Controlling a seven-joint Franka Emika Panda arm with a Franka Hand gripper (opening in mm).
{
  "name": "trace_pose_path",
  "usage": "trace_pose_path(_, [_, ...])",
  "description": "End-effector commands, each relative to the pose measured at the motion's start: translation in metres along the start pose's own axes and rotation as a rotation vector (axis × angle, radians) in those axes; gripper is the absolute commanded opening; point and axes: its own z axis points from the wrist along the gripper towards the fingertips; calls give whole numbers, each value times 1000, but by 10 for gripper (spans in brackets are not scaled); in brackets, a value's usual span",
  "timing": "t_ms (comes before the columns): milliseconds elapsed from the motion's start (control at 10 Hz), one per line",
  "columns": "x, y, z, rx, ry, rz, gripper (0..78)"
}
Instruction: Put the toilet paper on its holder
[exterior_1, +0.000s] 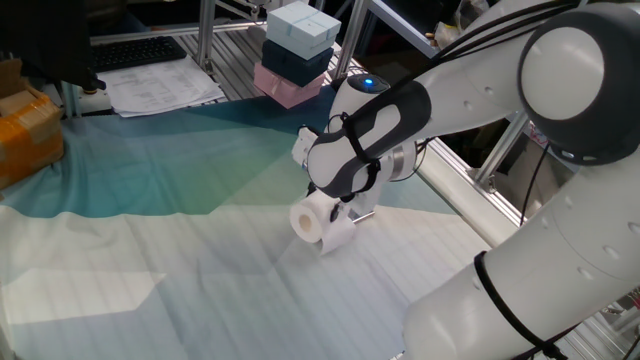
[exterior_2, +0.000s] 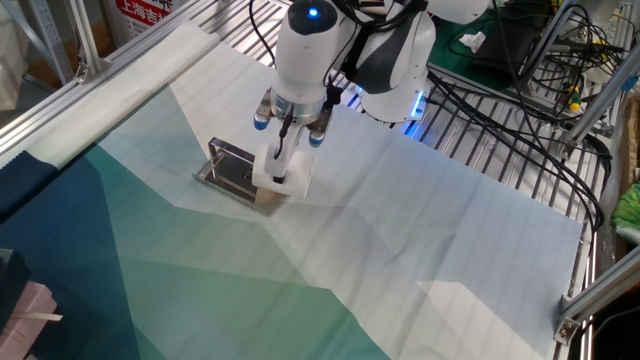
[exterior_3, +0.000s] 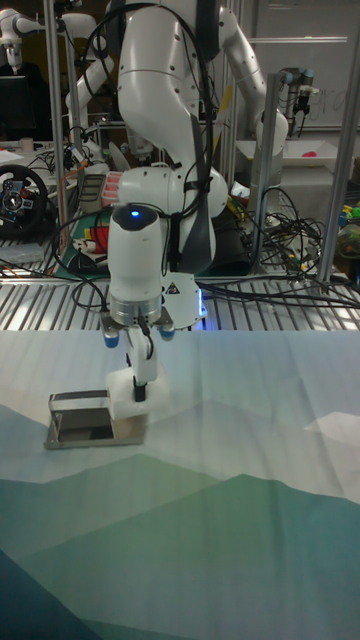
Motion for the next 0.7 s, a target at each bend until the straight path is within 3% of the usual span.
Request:
trace_pose_path(100, [-1,0,-1,-1,2,83,13])
trace_pose_path(400, [-1,-1,-1,8,1,81,13])
trace_pose_path(700, [-5,-17,1,-3,17,18,13])
